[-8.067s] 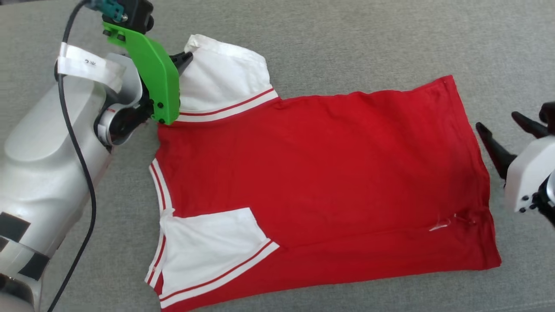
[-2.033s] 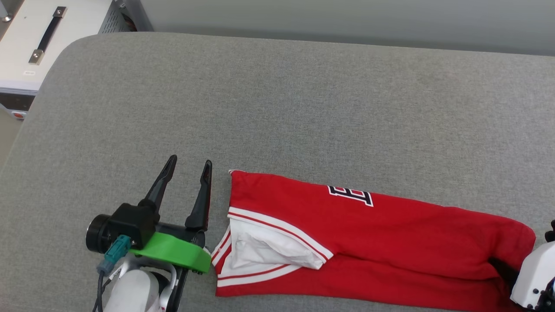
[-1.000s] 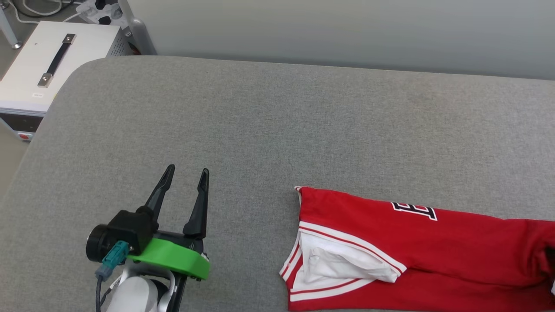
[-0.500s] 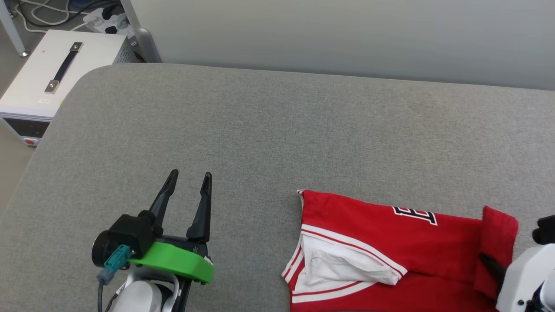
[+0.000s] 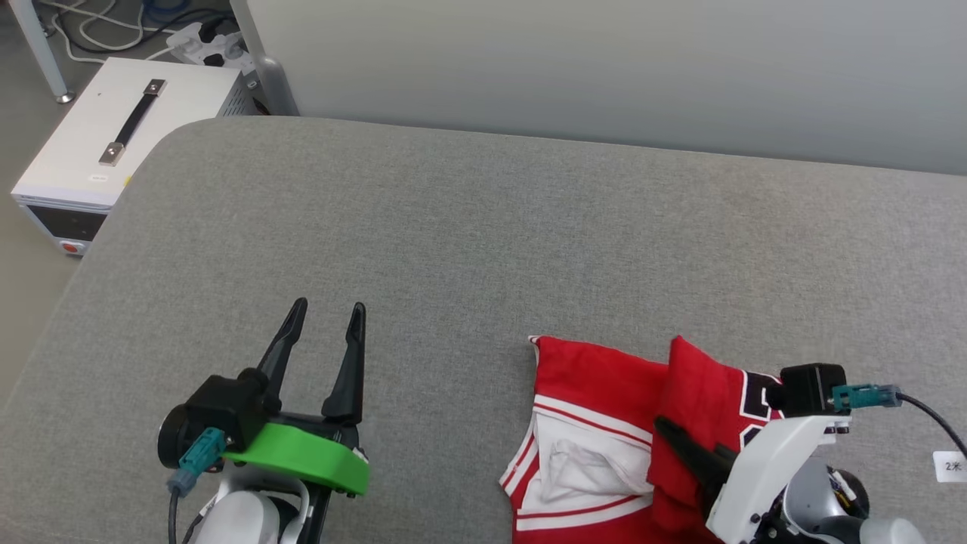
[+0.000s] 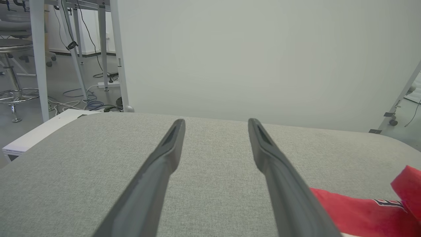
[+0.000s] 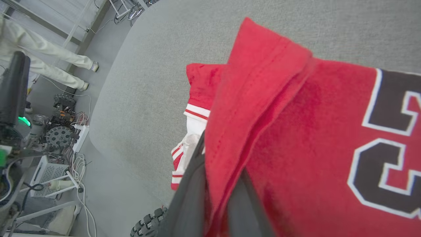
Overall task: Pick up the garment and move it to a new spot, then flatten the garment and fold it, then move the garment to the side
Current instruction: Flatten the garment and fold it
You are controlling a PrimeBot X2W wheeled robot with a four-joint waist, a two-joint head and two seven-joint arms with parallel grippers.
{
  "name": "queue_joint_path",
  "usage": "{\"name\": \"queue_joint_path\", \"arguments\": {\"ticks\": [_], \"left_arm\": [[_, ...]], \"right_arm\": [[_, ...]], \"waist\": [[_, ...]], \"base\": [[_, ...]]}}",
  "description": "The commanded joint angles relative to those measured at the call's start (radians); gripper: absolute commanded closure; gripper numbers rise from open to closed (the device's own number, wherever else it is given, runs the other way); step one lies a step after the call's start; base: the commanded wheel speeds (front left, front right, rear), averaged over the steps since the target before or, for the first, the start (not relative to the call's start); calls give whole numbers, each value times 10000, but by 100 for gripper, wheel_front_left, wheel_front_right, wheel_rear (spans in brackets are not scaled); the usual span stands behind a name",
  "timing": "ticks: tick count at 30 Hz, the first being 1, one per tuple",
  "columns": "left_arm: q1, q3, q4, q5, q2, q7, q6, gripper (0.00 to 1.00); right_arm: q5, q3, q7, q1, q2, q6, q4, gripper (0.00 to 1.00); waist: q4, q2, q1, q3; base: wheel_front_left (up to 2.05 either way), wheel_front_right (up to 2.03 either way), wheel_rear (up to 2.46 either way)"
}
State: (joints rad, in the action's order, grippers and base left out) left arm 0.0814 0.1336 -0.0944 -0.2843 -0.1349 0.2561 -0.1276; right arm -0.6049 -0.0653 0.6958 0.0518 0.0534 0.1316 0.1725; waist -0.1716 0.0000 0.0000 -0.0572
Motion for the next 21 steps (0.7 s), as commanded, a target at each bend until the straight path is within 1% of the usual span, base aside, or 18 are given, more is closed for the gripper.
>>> {"name": "queue_joint_path", "arguments": {"ticks": [1,5,9,12,16,17,18,19,20,21], "left_arm": [[-195,53,-58,-38,-71,57,-31,0],[-187,123,-85,-42,-115,57,-31,0],[-182,148,-96,-50,-138,57,-31,0],[-213,172,-121,-52,-152,57,-31,0],[-226,199,-161,-57,-152,57,-31,0],[-219,212,-173,-61,-150,57,-31,0],[-215,219,-183,-64,-149,57,-31,0],[-208,222,-193,-67,-146,57,-31,0],[-204,222,-201,-69,-143,57,-31,0],[-205,223,-211,-70,-139,57,-31,0]], "right_arm": [[-353,-255,-405,-172,-23,-9,-292,100],[-684,-984,-1333,-426,-28,-9,-1031,100],[-955,-1524,-1949,-646,-29,-9,-1680,100],[-1006,-1740,-2273,-815,-30,-9,-2149,100],[-635,-1717,-2663,-1079,-30,-9,-2877,100],[-543,-1702,-2763,-1149,-30,-9,-3060,91],[-458,-1730,-2809,-1207,-30,-9,-3184,64],[-378,-1769,-2884,-1273,-31,-9,-3294,13],[-398,-1805,-2963,-1318,-31,-9,-3358,0],[-480,-1902,-3044,-1370,-31,-9,-3405,0]], "waist": [[-75,0,0,60],[-227,0,0,82],[-388,0,0,52],[-473,0,0,38],[-582,0,0,19],[-610,0,0,17],[-625,0,0,12],[-641,0,0,1],[-650,0,0,0],[-656,0,0,2]], "base": [[0,0,0],[0,0,0],[0,0,0],[0,0,0],[0,0,0],[0,0,0],[0,0,0],[0,0,0],[0,0,0],[0,0,0]]}}
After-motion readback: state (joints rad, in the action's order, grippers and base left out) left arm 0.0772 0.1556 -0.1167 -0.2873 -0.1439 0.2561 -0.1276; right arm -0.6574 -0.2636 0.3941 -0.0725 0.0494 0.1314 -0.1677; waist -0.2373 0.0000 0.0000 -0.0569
